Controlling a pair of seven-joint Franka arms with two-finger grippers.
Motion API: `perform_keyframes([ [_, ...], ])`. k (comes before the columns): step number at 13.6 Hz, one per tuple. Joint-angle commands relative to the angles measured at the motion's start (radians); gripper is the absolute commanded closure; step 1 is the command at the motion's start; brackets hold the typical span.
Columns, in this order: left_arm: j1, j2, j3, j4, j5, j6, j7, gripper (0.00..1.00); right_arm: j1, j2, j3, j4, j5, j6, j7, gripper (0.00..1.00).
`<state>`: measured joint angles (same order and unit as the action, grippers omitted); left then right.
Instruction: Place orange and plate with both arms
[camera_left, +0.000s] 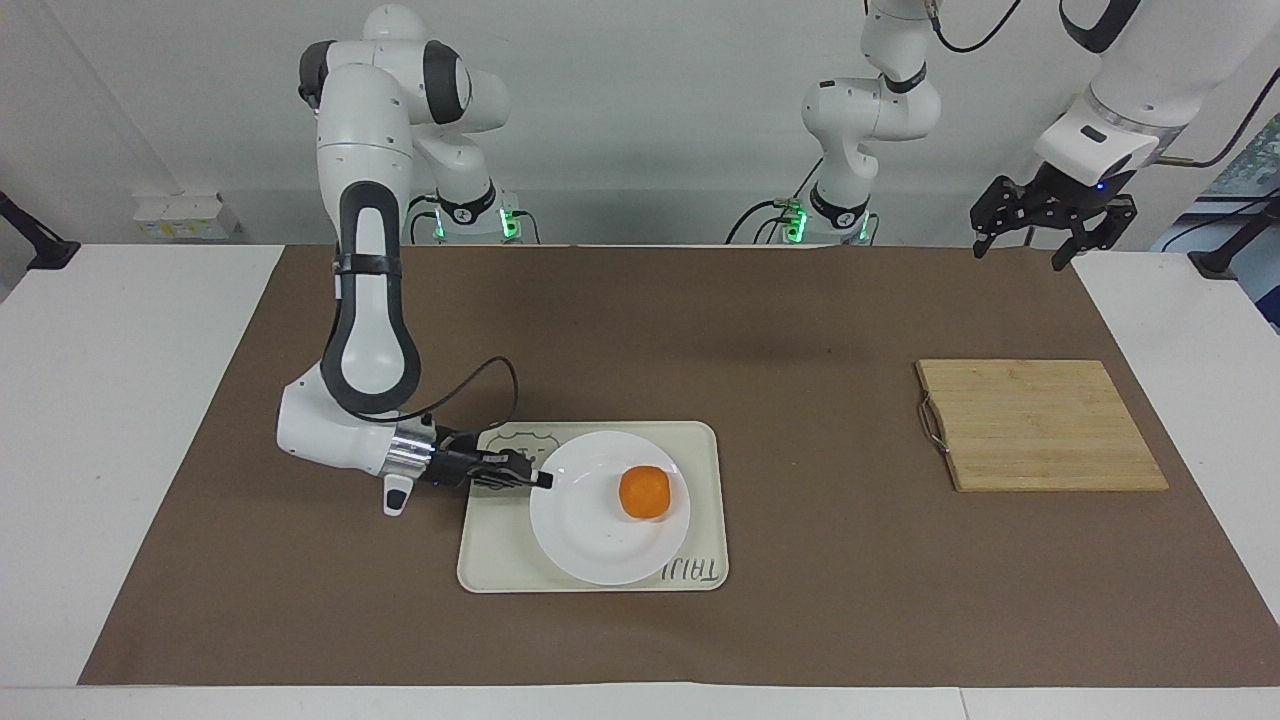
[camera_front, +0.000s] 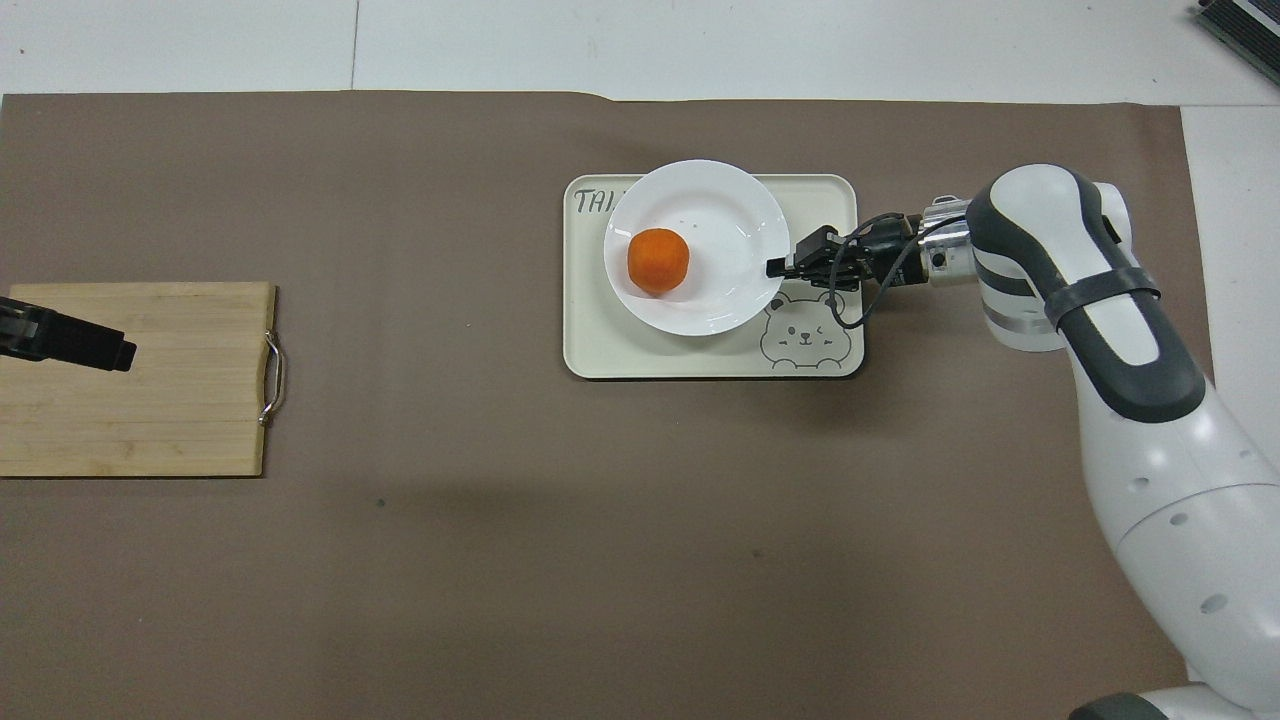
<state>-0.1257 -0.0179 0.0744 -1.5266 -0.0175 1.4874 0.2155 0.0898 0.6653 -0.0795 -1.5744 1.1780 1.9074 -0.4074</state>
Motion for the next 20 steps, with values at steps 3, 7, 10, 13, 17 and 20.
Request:
perform_keyframes([
  [3, 0.012, -0.024, -0.012, -0.024, 0.010, 0.001, 0.005, 0.00, -0.015, -0.024, 0.012, -0.038, -0.020, -0.031, -0.025, 1.00],
  [7, 0.012, -0.024, -0.012, -0.024, 0.010, 0.001, 0.005, 0.00, -0.019, -0.044, 0.010, -0.075, -0.029, -0.033, -0.062, 1.00],
  [10, 0.012, -0.024, -0.012, -0.024, 0.010, 0.001, 0.005, 0.00, -0.019, -0.046, 0.010, -0.078, -0.031, -0.028, -0.062, 1.00],
  [13, 0.012, -0.024, -0.012, -0.024, 0.010, 0.001, 0.005, 0.00, -0.019, -0.046, 0.010, -0.078, -0.031, -0.024, -0.051, 0.58],
  [17, 0.012, -0.024, -0.012, -0.024, 0.010, 0.001, 0.005, 0.00, -0.021, -0.046, 0.007, -0.073, -0.031, -0.027, -0.050, 0.02],
  [20, 0.012, -0.024, -0.012, -0.024, 0.010, 0.001, 0.005, 0.00, -0.021, -0.055, 0.001, -0.065, -0.061, -0.027, -0.050, 0.00],
])
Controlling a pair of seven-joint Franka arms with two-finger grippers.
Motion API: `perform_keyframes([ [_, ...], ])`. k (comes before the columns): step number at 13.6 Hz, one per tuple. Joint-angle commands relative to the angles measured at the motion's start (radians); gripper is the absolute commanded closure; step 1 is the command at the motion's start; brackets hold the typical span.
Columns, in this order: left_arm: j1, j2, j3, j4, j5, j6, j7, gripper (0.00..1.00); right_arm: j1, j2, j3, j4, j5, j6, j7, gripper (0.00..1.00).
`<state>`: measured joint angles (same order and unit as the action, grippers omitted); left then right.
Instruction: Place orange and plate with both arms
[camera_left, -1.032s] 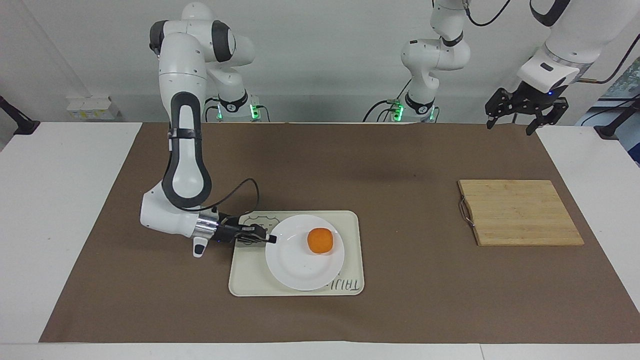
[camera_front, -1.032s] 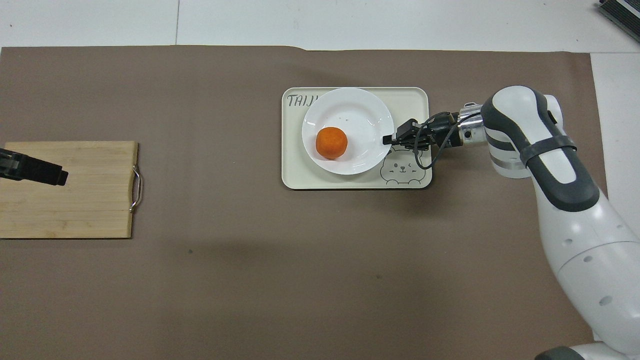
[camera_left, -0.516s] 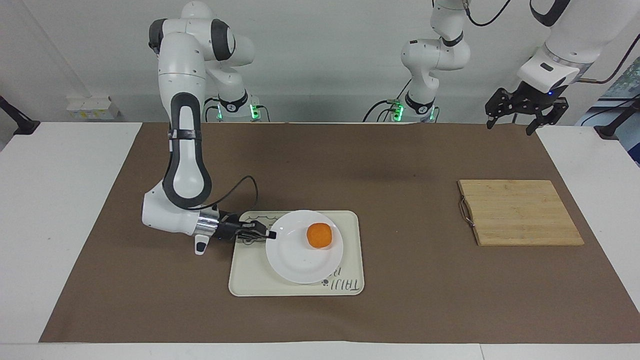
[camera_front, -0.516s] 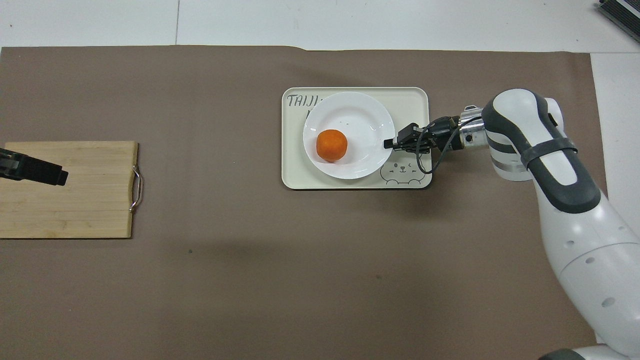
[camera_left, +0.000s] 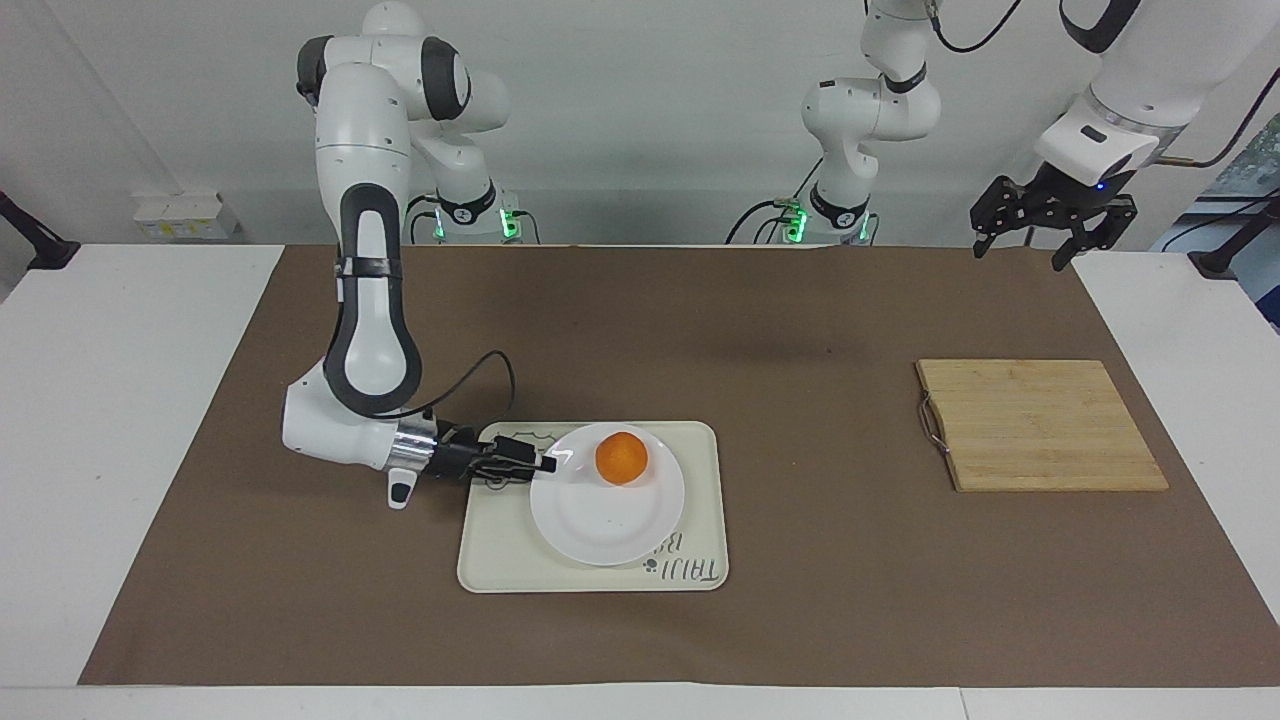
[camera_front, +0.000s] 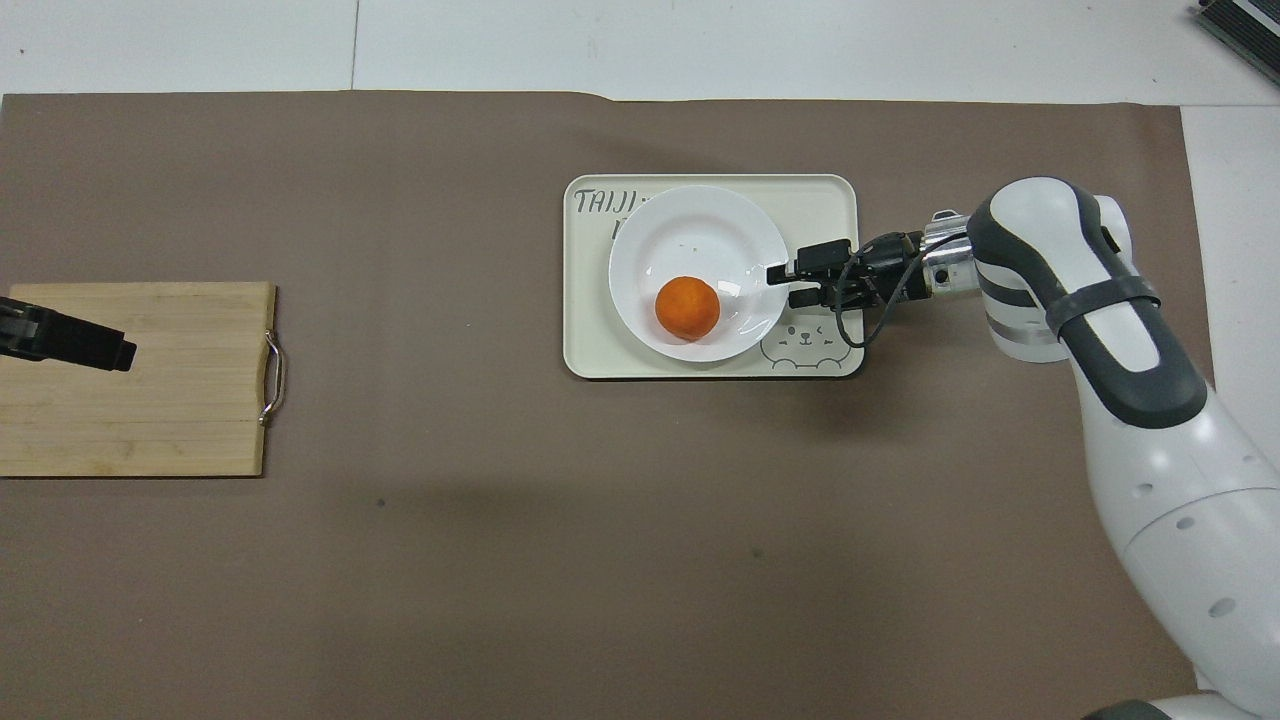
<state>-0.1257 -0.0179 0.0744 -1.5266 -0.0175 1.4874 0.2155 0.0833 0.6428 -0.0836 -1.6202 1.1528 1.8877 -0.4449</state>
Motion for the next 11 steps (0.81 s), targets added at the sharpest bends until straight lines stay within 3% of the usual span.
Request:
perform_keyframes([
  [1, 0.012, -0.024, -0.012, -0.024, 0.010, 0.001, 0.005, 0.00, -0.014, -0.037, 0.004, -0.017, -0.057, -0.007, -0.012, 0.00],
  [5, 0.012, -0.023, -0.012, -0.023, 0.010, 0.002, 0.002, 0.00, -0.013, -0.069, -0.007, -0.017, -0.102, 0.008, 0.020, 0.00],
  [11, 0.014, -0.022, -0.012, -0.023, 0.010, 0.005, 0.004, 0.00, -0.013, -0.150, -0.015, -0.001, -0.376, 0.062, 0.093, 0.00],
])
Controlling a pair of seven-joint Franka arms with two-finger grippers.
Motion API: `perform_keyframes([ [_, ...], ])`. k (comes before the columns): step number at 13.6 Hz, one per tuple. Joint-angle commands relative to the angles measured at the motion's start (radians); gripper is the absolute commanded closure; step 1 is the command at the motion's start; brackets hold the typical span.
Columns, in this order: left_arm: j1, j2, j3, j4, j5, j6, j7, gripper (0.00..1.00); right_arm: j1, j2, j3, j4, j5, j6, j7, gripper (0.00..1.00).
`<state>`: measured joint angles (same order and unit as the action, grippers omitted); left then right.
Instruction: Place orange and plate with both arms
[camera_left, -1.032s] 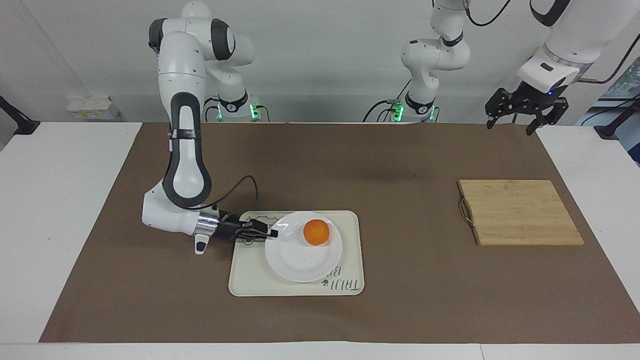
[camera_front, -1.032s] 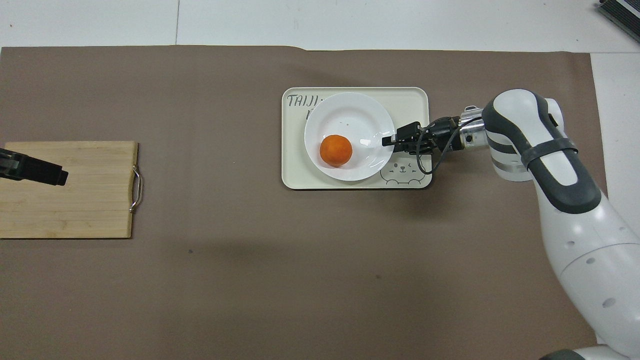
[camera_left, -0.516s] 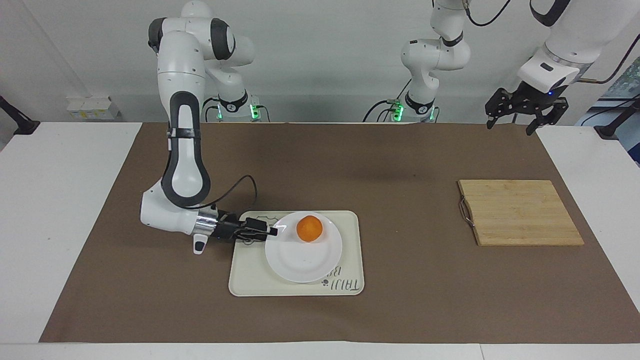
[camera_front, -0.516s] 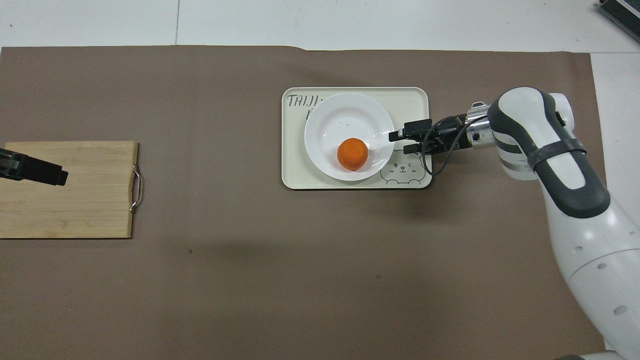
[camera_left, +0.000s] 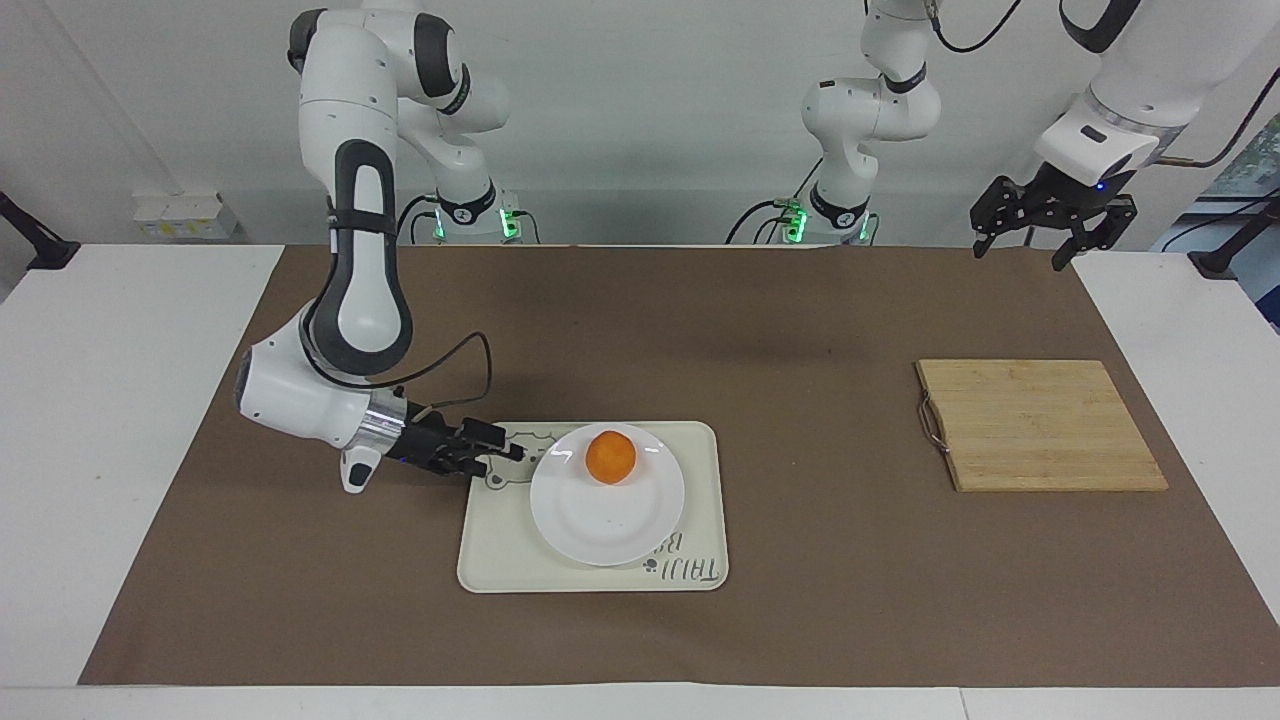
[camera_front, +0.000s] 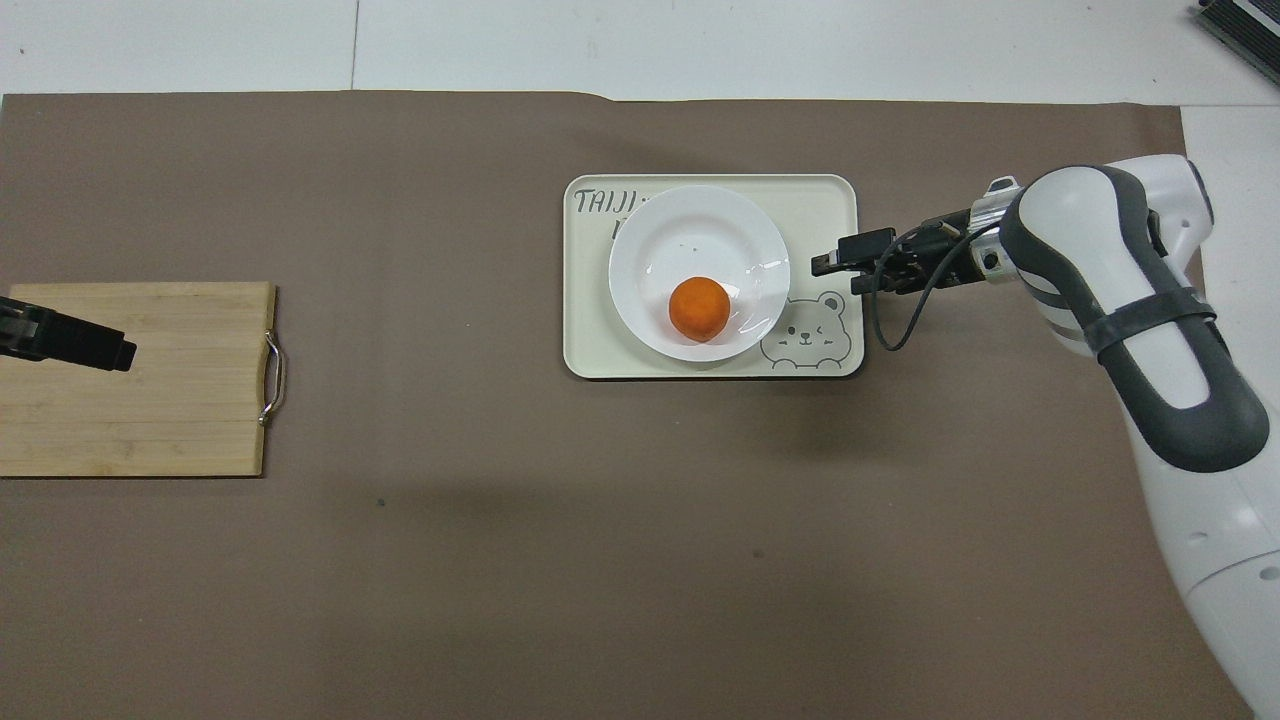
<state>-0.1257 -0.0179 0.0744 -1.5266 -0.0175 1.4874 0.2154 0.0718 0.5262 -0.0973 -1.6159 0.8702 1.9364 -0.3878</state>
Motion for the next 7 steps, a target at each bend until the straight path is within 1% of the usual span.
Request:
perform_keyframes([
  [1, 0.014, -0.022, -0.012, -0.023, 0.010, 0.005, 0.002, 0.00, 0.000, -0.053, -0.001, -0.005, -0.185, 0.035, 0.052, 0.00],
  [2, 0.014, -0.022, -0.012, -0.023, 0.010, 0.005, 0.001, 0.00, 0.005, -0.080, 0.001, -0.007, -0.279, 0.068, 0.079, 0.00],
  [4, 0.012, -0.022, -0.012, -0.024, 0.010, 0.005, 0.001, 0.00, 0.011, -0.127, 0.005, -0.009, -0.449, 0.075, 0.169, 0.00],
  [6, 0.012, -0.022, -0.012, -0.024, 0.010, 0.004, 0.001, 0.00, 0.011, -0.159, 0.005, -0.010, -0.546, 0.067, 0.248, 0.00],
  [7, 0.012, -0.023, -0.012, -0.024, 0.010, 0.004, 0.001, 0.00, 0.011, -0.175, 0.004, -0.010, -0.584, 0.061, 0.257, 0.00],
])
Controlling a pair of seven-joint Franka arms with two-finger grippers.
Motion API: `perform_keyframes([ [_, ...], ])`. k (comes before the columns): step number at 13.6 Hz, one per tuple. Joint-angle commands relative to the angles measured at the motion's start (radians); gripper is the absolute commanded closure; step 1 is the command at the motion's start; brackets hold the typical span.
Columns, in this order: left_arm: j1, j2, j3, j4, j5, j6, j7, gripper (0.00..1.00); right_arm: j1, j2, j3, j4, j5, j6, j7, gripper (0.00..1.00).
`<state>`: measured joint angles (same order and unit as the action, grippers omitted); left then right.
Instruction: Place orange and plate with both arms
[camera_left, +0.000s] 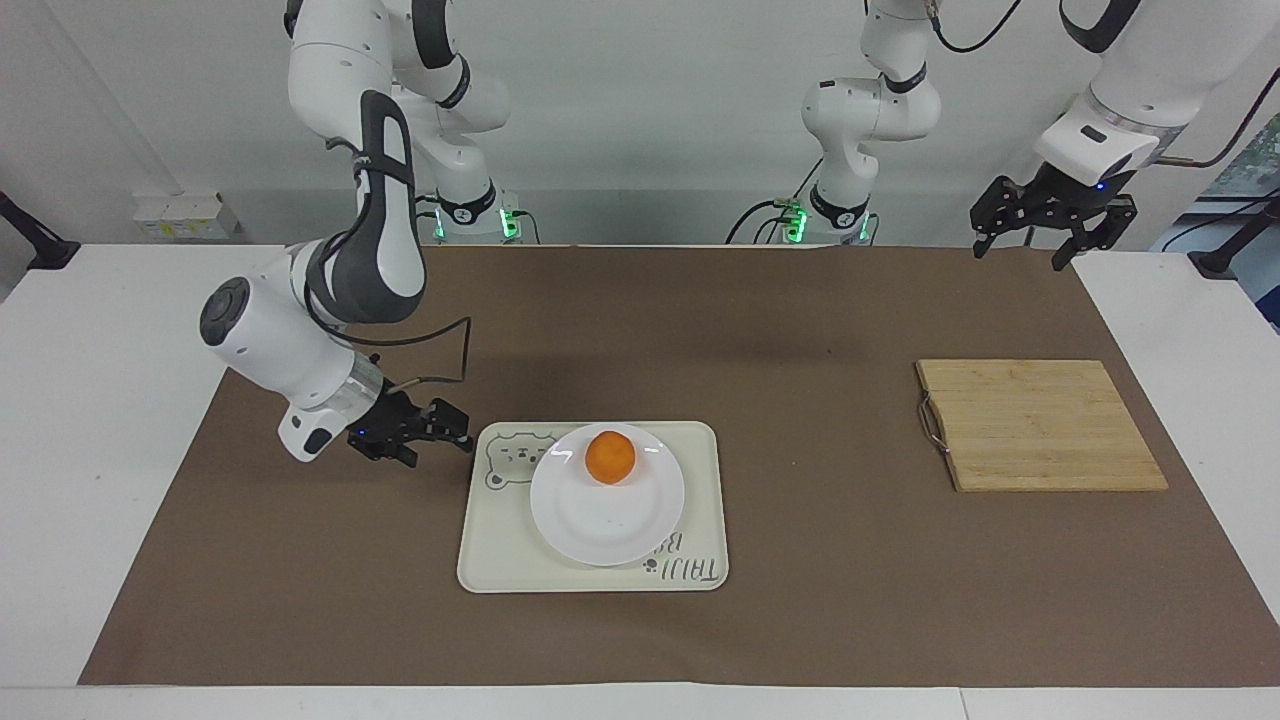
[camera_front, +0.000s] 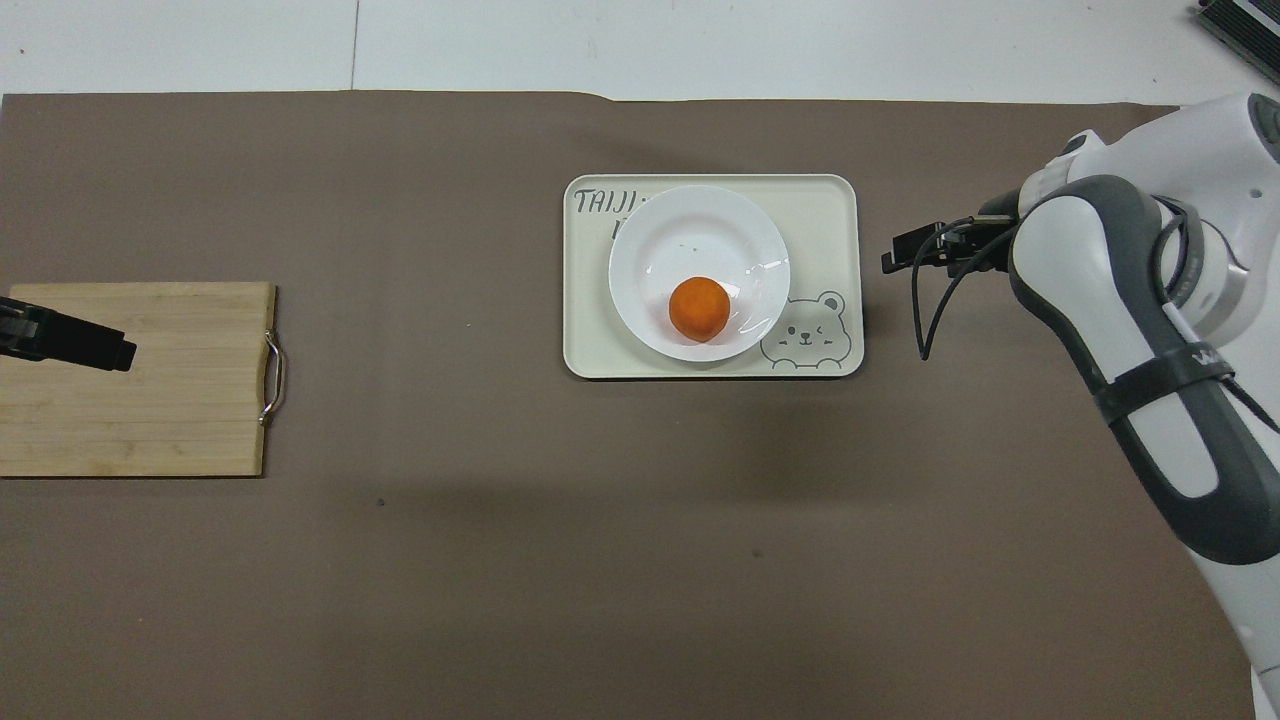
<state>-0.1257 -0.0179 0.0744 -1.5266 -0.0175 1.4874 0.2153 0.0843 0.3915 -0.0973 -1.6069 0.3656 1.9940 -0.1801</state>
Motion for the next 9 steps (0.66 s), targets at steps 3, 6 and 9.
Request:
perform_keyframes([
  [3, 0.012, -0.023, -0.012, -0.024, 0.010, 0.001, 0.001, 0.00, -0.011, -0.097, 0.004, -0.016, -0.201, -0.055, 0.074, 0.00],
  [6, 0.012, -0.023, -0.012, -0.024, 0.010, -0.001, 0.002, 0.00, -0.057, -0.149, -0.001, -0.008, -0.209, -0.128, 0.077, 0.00],
  [9, 0.012, -0.023, -0.012, -0.024, 0.010, -0.001, 0.007, 0.00, -0.075, -0.207, -0.010, 0.007, -0.252, -0.184, 0.082, 0.00],
])
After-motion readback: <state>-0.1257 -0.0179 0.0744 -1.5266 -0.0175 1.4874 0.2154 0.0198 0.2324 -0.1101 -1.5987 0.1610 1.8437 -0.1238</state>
